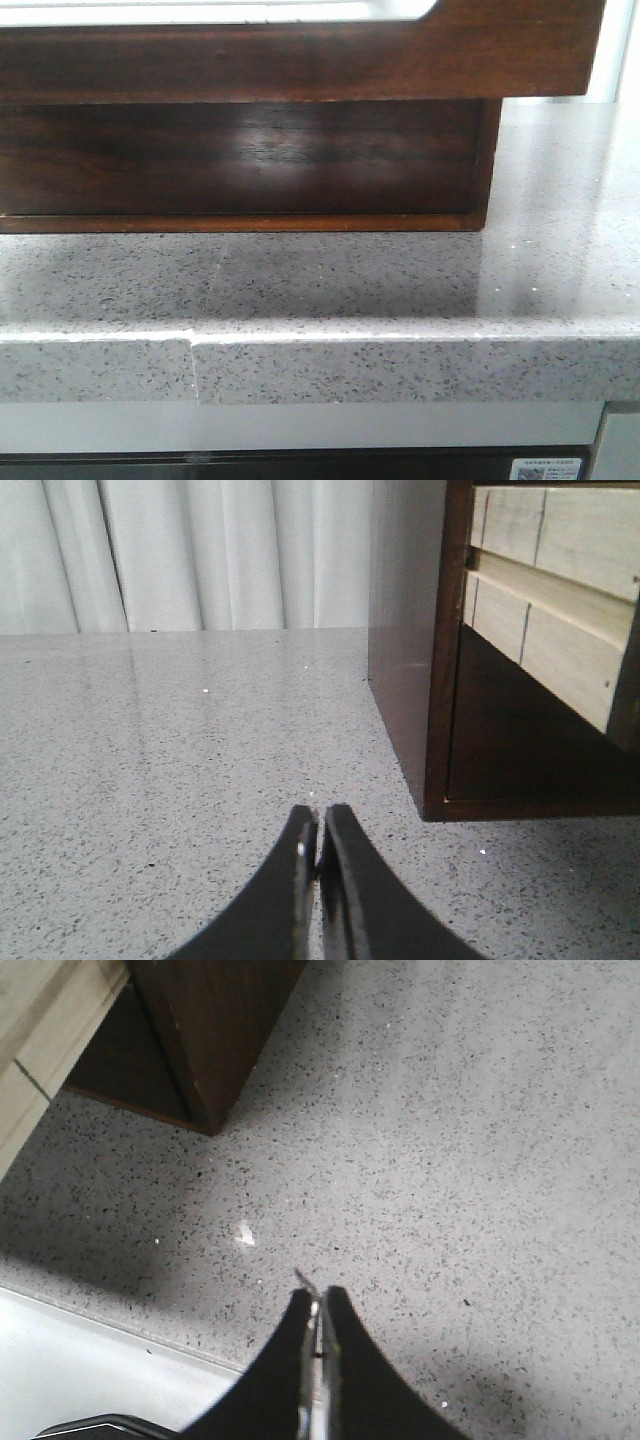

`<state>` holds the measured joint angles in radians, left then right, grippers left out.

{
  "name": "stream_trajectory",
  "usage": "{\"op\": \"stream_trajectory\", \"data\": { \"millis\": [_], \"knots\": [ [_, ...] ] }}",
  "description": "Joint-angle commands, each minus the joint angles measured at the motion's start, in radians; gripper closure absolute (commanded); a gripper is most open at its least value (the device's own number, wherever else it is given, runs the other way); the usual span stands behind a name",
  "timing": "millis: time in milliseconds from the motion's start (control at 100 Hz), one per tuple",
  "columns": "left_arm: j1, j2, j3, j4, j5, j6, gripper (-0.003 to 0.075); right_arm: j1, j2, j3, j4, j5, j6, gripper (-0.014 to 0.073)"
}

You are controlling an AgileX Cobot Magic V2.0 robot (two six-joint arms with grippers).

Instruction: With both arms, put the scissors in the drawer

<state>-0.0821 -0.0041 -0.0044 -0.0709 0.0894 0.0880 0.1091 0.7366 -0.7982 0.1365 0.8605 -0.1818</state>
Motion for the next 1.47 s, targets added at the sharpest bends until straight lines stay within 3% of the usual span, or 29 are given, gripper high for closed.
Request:
{"op": "stream_trajectory", "data": {
  "millis": [0,290,670,930,1460],
  "knots": [
    [0.001,-0.031,0.035,-0.005,-0.077,-0.011,0.0741,-0.007,-0.004,-0.025,0.003,-0.061,0.001,0.0662],
    [0.001,-0.031,0.035,-0.005,-0.077,-0.011,0.0741,-0.006,-0.087,0.027,-0.027,-0.113,-0.004,0.0662],
    [0.001,-0.031,0.035,-0.005,-0.077,-0.011,0.0741,-0.163,-0.592,0.597,-0.034,-0.751,-0.004,0.0662],
    [0.001,-0.031,0.035,-0.005,-0.077,-0.011,0.0741,-0.175,-0.769,0.828,-0.032,-0.953,-0.004,0.0662],
    [0.001,-0.031,0.035,-0.005,-0.077,-0.011,0.0741,-0.176,-0.767,0.825,-0.032,-0.904,-0.004,0.0662]
  ]
}}
